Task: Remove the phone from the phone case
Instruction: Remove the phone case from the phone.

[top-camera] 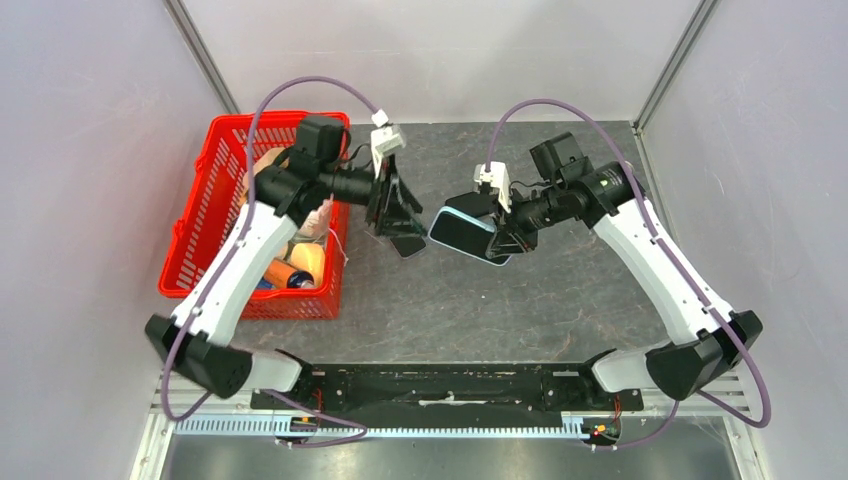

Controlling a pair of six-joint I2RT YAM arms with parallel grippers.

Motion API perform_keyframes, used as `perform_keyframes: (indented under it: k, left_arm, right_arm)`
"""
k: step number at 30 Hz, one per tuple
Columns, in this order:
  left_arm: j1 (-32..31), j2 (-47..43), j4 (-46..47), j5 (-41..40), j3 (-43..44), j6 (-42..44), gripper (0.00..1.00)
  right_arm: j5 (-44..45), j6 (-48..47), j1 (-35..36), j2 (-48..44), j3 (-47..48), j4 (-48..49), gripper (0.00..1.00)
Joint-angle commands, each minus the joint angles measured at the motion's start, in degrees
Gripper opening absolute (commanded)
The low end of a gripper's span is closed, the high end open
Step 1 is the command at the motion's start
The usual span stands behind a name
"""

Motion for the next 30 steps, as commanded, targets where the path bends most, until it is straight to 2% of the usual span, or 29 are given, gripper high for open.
perform_keyframes:
  k: [1, 5, 10, 16, 23, 30]
  left_arm:
    - [-0.6, -8.2, -9.3, -3.5, -4.2, 19.4, 0.77]
    - [-1.1, -11.2, -5.9, -5.5, -10.9, 23.3, 0.77]
    - [-2.5, -11.0, 0.1, -5.9, -14.9, 22.8, 0.82]
    - [-4.1, -10.1, 6.6, -3.4, -17.0, 18.5, 0.81]
    - [-5.1, -12.5, 15.4, -2.1, -22.0, 13.1, 0.68]
    - [-5.5, -12.9, 20.8, -0.9, -25.5, 11.7, 0.55]
  right_arm:
    - [-8.8, 1.7, -1.3, 1.3, 2.7, 0.0, 0.00]
    - [-14.2, 0.3, -1.6, 3.0, 4.9, -3.4, 0.00]
    - [-17.8, -1.5, -1.6, 4.6, 6.9, -6.8, 0.00]
    - [-19.1, -1.8, -1.6, 5.4, 6.9, -7.5, 0.00]
    - [-19.5, -2.1, -1.6, 6.3, 6.7, -7.4, 0.00]
    - [-20.4, -2.6, -1.6, 7.4, 6.3, -7.4, 0.00]
